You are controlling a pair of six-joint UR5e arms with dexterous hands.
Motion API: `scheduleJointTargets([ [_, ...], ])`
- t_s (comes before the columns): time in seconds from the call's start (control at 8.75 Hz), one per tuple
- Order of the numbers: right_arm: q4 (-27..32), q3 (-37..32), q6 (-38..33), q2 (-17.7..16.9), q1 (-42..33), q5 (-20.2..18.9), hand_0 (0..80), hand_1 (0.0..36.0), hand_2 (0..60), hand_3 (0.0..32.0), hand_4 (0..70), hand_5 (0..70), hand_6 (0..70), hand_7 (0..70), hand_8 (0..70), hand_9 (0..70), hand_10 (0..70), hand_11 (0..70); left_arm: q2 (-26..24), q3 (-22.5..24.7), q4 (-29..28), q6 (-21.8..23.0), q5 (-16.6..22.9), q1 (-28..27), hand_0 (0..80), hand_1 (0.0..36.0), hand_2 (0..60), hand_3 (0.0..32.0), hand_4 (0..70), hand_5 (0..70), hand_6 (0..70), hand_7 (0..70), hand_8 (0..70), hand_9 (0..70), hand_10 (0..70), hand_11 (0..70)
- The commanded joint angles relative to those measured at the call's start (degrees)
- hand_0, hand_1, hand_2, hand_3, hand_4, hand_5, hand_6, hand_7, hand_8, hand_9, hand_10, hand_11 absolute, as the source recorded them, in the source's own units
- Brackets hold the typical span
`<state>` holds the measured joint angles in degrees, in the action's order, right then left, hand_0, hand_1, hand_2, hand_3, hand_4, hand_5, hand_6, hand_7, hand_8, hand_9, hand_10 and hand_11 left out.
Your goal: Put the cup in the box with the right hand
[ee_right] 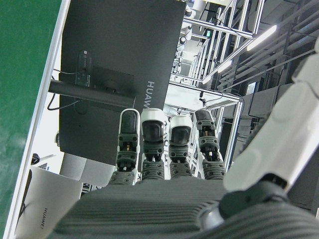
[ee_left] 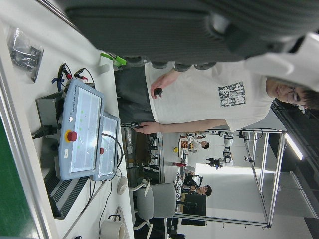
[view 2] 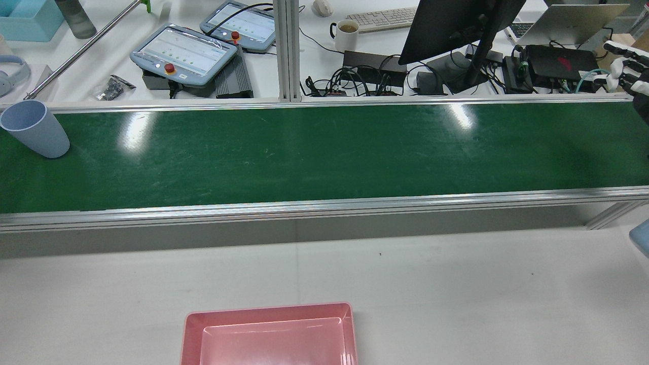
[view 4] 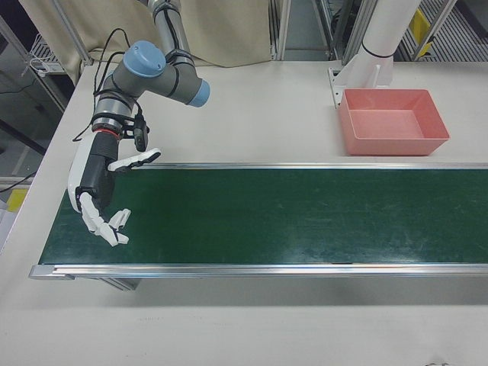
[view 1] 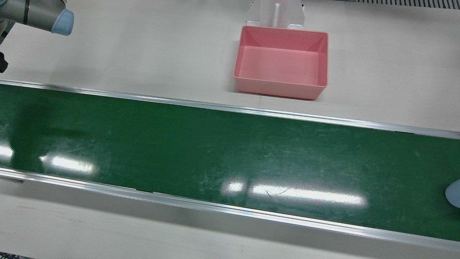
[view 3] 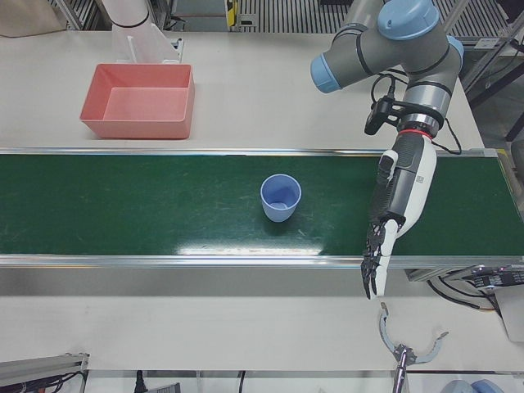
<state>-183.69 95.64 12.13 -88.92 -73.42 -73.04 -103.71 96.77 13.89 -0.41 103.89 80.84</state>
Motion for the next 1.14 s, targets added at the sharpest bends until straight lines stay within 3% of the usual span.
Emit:
scheduleJointTargets([
  [0.0,-0.3,0.9,0.3,0.1,0.0,0.0,45.5,0.0,0.0,0.0,10.6,7.2,31.9,70.0,40.7,66.2,22.4,32.9,0.0,0.1,0.0,0.0,0.0,0.0,0.0,0.0,0.0,0.0,0.0,0.0,0.0,0.0,0.0,0.0,0.0,0.0],
  [0.23,-0.6,3.0,1.3,0.5,1.1,0.1,45.7,0.0,0.0,0.0,12.4,7.1,32.3,70.0,40.8,66.2,21.9,32.1,0.0,0.1,0.0,0.1,0.0,0.0,0.0,0.0,0.0,0.0,0.0,0.0,0.0,0.0,0.0,0.0,0.0,0.0],
  [0.34,-1.3,5.5,3.9,0.8,2.6,2.4,45.5,0.0,0.0,0.0,13.4,7.0,32.9,70.0,41.0,66.4,21.6,31.7,0.0,0.0,0.0,0.1,-0.1,0.0,0.0,0.0,0.0,0.0,0.0,0.0,0.0,0.0,0.0,0.0,0.0,0.0],
  [0.46,-3.8,7.0,4.5,1.9,6.7,7.5,44.5,0.1,0.0,0.0,13.2,6.9,33.5,70.0,41.4,66.7,21.5,31.5,0.0,0.0,0.0,0.1,-0.1,0.0,0.0,0.0,0.0,0.0,0.0,0.0,0.0,0.0,0.0,0.0,0.0,0.0],
  [0.57,-7.2,7.0,4.4,5.5,10.1,10.6,41.1,3.7,2.0,0.0,11.0,6.8,33.9,70.0,41.7,67.1,20.7,30.2,0.0,0.0,0.0,0.1,-0.1,-0.1,0.0,0.0,0.0,0.0,0.0,0.0,0.0,0.0,0.0,0.0,0.0,0.0],
  [0.69,-9.8,6.8,4.6,9.0,13.7,12.5,38.1,6.8,13.4,0.0,13.0,6.3,33.8,70.0,41.8,67.3,20.0,29.1,0.0,0.1,0.0,0.0,0.0,-0.1,0.0,0.0,0.0,0.0,0.0,0.0,0.0,0.0,0.0,0.0,0.0,0.0],
  [0.91,-14.6,7.0,4.7,14.2,20.9,21.3,38.3,6.5,12.8,0.0,16.1,5.8,33.4,70.0,40.3,65.3,18.6,27.0,0.0,0.2,0.1,0.0,-0.1,0.0,0.0,0.0,0.0,0.0,0.0,0.0,0.0,0.0,0.0,0.0,0.0,0.0],
  [1.03,-15.7,7.0,5.0,16.4,23.1,23.4,38.7,6.8,13.4,0.0,18.2,5.7,33.3,70.0,40.2,65.1,18.1,26.1,0.0,0.2,0.1,0.0,0.0,0.0,0.0,0.0,0.0,0.0,0.0,0.0,0.0,0.0,0.0,0.0,0.0,0.0],
])
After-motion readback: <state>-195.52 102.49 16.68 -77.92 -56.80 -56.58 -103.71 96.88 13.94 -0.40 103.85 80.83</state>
